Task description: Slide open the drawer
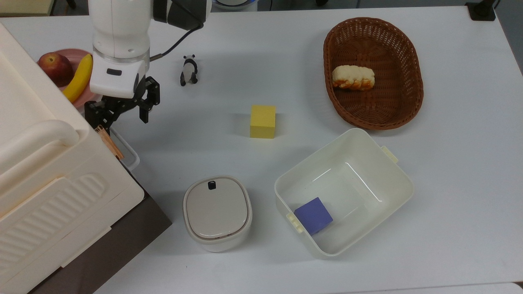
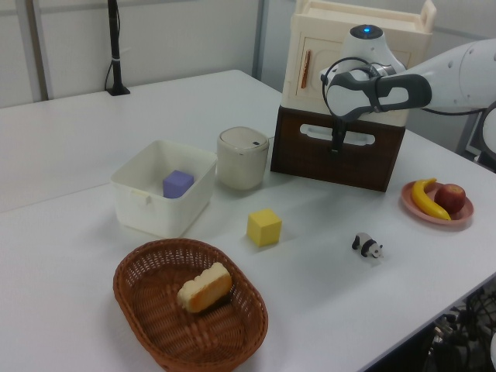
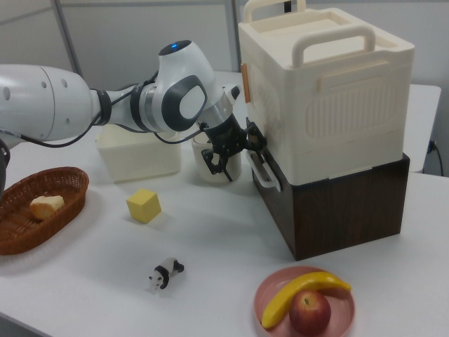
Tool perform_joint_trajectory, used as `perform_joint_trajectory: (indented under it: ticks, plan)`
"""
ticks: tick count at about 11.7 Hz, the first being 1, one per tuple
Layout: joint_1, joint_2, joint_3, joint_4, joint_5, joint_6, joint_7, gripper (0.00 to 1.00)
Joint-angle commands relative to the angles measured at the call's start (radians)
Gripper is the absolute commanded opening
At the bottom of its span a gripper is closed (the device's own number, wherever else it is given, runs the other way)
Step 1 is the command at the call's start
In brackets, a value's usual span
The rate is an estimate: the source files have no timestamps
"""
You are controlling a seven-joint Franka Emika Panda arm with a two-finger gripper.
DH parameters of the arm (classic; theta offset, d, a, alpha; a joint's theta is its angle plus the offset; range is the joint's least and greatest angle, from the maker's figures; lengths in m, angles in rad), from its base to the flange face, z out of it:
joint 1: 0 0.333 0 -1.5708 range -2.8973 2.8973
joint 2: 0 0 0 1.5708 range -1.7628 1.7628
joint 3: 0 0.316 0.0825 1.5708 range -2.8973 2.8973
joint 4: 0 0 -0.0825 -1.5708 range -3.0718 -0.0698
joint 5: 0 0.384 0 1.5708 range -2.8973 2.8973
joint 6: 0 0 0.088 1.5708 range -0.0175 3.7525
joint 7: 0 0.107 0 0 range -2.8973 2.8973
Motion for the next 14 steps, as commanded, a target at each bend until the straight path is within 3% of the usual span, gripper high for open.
perform_joint_trajectory:
  ticks: [1,14]
  plan:
    - [-0.003,0.024,-0.017,0.016,-0.031,0.035,-0.005,0.94]
    - [0.005,0.004,-0.012,-0.01,-0.042,0.03,0.002,0.94]
